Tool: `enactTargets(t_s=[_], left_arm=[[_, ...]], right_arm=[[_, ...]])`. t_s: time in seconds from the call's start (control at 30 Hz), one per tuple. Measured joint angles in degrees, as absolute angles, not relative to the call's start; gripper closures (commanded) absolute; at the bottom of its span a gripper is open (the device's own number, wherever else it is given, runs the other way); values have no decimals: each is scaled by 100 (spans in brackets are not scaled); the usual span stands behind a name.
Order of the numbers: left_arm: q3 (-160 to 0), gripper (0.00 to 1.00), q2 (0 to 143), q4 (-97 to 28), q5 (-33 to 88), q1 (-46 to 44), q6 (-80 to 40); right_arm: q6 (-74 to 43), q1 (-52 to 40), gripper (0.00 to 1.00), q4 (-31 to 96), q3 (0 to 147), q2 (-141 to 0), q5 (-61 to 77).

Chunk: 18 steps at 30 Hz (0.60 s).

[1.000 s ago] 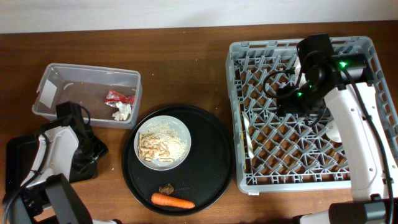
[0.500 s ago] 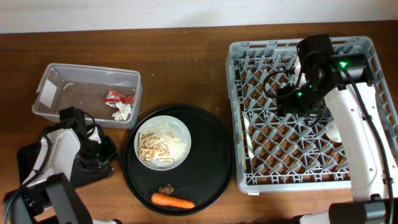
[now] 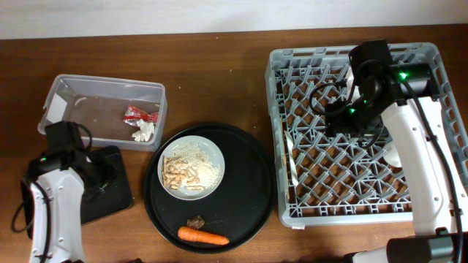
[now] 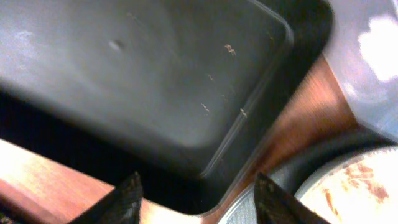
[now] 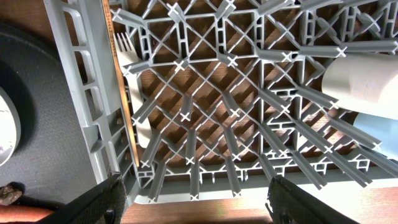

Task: Sort waste into correct bins and load items into the dishwasher rack

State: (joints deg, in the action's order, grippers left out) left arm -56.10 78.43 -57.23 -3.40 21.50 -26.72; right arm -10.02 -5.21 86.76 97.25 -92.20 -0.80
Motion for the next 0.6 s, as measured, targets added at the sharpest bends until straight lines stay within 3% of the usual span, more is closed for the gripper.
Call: enactTargets(t_s=[0.13, 0.2, 0.27, 0.37, 0.6], left_arm=[[-5612, 60, 8082, -5384, -642, 3048, -2969], [-5612, 74, 8134, -5164, -648, 3857, -3006], [-5618, 80, 8239, -4845, -602, 4351, -3074], [-5625, 100, 8750, -4375, -578, 4440, -3192], [-5651, 99, 10073, -2596, -489, 4440, -3306]], right_arm=[[-1004, -521, 24, 8678, 9725, -9220, -80], [-1004, -521, 23, 8678, 9725, -9220, -80], [-1004, -521, 23, 8678, 9725, -9220, -82], [-1007, -521, 24, 8683, 9725, -9220, -82], [-1004, -521, 23, 8700, 9725, -9220, -80]])
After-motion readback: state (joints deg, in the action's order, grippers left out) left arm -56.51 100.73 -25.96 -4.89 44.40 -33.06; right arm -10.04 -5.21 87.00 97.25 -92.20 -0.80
